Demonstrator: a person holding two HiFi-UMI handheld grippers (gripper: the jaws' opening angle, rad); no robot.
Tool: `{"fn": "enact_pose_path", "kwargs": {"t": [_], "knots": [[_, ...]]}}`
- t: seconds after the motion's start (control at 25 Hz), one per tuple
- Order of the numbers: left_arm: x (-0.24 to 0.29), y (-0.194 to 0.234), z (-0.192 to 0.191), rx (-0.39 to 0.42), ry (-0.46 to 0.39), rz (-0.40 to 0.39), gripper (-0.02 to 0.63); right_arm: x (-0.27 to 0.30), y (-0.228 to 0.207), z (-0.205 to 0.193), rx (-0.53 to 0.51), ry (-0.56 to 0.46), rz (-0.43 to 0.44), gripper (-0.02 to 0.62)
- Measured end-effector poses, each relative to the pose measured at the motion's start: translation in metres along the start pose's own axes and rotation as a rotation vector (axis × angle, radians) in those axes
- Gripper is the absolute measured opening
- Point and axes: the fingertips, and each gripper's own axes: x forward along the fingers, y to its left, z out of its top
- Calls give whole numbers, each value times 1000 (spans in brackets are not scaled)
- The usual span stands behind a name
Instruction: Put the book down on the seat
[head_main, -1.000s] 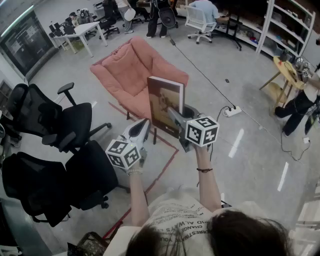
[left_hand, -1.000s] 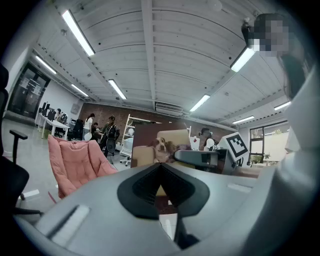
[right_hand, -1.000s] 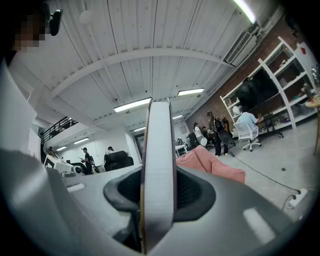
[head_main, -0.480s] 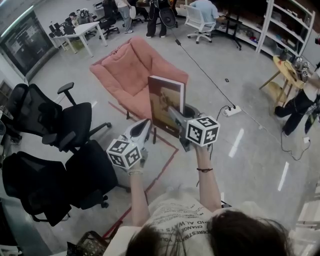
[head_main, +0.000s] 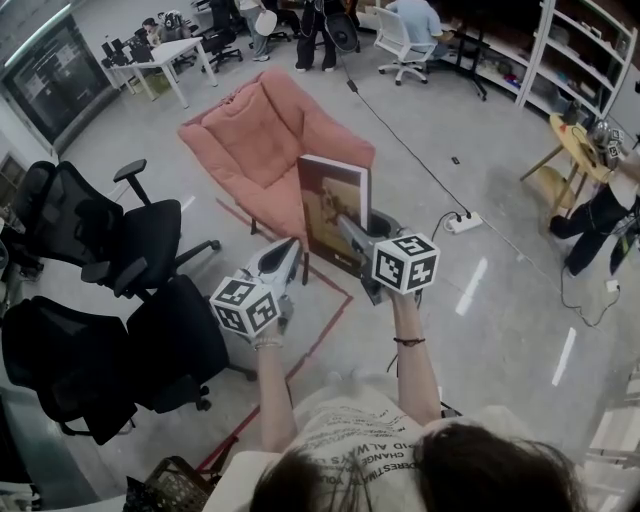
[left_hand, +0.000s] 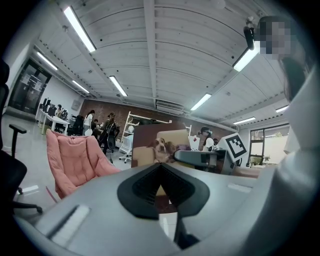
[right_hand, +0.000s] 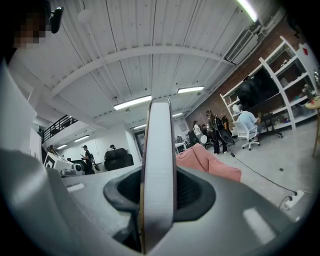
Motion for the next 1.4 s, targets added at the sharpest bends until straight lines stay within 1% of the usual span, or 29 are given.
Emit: {"fn": "enact_pose_path", "kwargs": {"t": [0.2, 0.4, 0.52, 0.64, 0.96, 1.16, 1.4], "knots": [[21, -20, -6, -8, -3, -10, 3, -10, -19, 5, -17, 5, -2, 146], [27, -20, -13, -24, -1, 5, 3, -12, -29, -3, -19, 27, -5, 147], [34, -13, -12, -32, -7, 14, 3, -7, -37, -7, -9, 34, -8, 146], [42, -7, -18, -38, 10, 21, 3, -1, -46, -12, 1, 50, -9, 146], [74, 11, -18, -41, 43, 7, 3, 20, -75, -9, 31, 53, -27, 146], [98, 30, -23, -53, 55, -17, 3, 39, -93, -15, 33, 70, -46, 147], [144, 57, -23, -64, 81, -62, 3, 69, -128, -7, 43, 72, -80, 146]]}}
